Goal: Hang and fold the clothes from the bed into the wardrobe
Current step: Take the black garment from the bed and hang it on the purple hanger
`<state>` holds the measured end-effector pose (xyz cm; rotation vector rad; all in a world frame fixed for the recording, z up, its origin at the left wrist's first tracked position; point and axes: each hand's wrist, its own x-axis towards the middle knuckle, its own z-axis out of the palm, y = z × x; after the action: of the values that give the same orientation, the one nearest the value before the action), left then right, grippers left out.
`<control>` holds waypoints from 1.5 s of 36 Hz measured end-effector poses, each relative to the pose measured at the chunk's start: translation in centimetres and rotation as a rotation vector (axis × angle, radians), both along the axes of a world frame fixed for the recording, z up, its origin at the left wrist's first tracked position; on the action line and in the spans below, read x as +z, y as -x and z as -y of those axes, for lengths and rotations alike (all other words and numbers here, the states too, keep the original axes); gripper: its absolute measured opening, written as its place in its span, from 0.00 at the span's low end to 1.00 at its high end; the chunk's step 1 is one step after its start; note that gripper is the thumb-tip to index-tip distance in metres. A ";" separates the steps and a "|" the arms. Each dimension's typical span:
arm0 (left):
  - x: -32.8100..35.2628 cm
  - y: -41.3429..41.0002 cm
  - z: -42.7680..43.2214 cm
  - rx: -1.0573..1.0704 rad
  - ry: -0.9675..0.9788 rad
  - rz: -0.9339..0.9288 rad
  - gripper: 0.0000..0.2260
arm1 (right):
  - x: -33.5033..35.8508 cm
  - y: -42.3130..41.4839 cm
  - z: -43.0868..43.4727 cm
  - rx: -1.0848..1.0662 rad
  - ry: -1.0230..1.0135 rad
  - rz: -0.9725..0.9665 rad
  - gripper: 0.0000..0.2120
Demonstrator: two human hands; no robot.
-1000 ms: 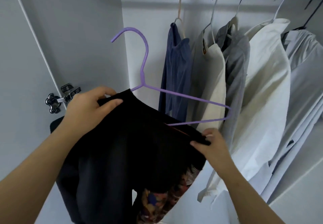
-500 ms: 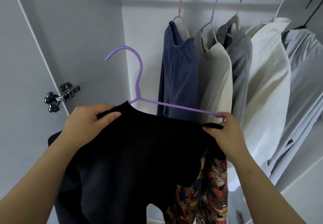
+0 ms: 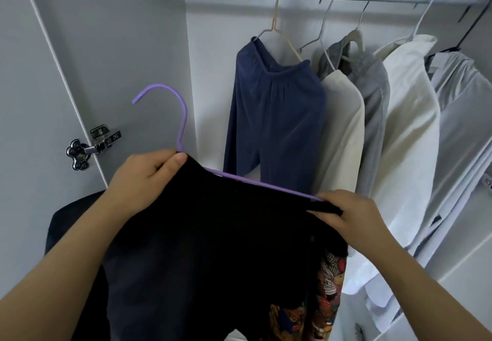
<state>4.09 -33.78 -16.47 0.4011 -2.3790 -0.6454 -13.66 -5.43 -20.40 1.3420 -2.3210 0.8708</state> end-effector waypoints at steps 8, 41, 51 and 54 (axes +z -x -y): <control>0.7 0.1 0.4 -0.029 0.208 0.099 0.17 | 0.8 1.0 0.0 0.156 0.029 -0.225 0.33; -0.6 4.1 -7.7 -0.132 0.490 -0.062 0.15 | 1.1 -3.8 4.6 -0.125 -0.114 0.291 0.20; -2.7 1.6 -1.7 -0.140 0.564 0.028 0.24 | 1.0 -1.6 2.7 -0.260 0.136 0.267 0.16; -3.1 1.0 -1.2 -0.102 0.597 0.017 0.27 | 0.9 -1.6 2.8 -0.249 0.152 0.251 0.15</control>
<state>3.05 -32.57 -19.61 0.0241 -2.4749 0.0452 -12.07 -8.24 -19.52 0.9024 -2.4791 1.1609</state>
